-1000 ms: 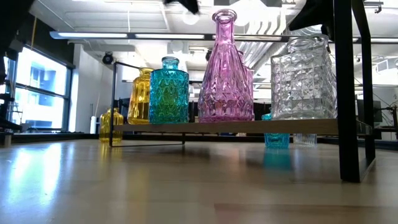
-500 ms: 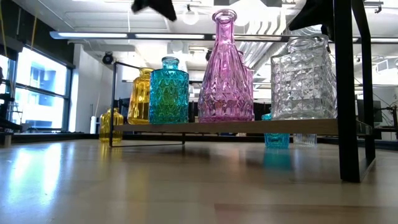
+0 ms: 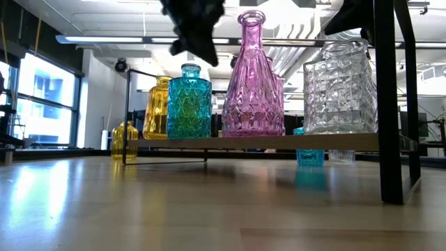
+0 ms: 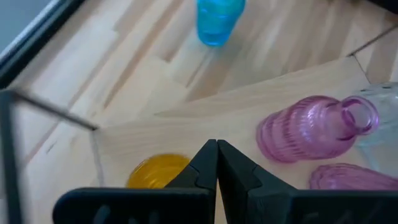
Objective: Sort vases onto shelf
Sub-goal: Put the top pink crystal vase on the shelf
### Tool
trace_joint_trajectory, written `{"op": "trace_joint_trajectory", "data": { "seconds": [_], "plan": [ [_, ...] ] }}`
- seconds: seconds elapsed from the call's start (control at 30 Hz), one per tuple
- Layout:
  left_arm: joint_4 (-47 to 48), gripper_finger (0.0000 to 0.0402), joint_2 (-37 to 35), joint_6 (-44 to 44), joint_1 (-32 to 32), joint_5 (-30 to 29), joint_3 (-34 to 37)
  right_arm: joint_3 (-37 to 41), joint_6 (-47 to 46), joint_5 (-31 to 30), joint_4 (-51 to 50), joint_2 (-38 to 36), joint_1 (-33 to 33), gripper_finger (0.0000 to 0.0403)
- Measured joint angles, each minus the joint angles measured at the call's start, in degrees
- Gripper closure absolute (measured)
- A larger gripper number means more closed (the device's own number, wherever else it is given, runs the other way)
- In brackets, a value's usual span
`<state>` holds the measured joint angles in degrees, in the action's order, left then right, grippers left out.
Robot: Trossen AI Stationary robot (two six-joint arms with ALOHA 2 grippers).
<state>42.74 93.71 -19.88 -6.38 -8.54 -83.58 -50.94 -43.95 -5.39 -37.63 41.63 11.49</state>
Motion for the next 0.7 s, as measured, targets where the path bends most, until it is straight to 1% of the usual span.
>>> {"op": "trace_joint_trajectory", "data": {
  "seconds": [0.07, 0.23, 0.4, 0.47, 0.6, 0.7],
  "plan": [
    [0.0, 0.0401, 2.4, 1.3, 0.2, 1.1, -2.0, 0.0, 0.0, 0.0, 0.0, 0.0, 0.0, 0.0403],
    [-0.1, 0.0401, 8.0, 4.0, 0.1, 1.1, -7.0, 0.0, -0.1, 0.0, 0.0, 0.0, 0.0, 0.0403],
    [0.3, 0.0401, 12.6, 4.5, 0.0, 4.1, -8.5, 0.0, -0.1, 0.0, -0.1, 0.0, 0.0, 0.0403],
    [0.7, 0.0401, 13.6, 4.5, 0.4, 5.6, -8.5, 0.0, -0.1, 0.0, -0.1, 0.0, 0.0, 0.0403],
    [0.6, 0.0401, 14.3, 5.0, 1.2, 6.0, -8.5, 0.0, 0.1, 0.0, -0.1, 0.0, 0.0, 0.0403],
    [0.4, 0.0401, 14.3, 5.0, 1.4, 8.0, -8.5, 0.0, 0.3, 0.0, -0.1, 0.0, 0.0, 0.0403]
  ]
}}
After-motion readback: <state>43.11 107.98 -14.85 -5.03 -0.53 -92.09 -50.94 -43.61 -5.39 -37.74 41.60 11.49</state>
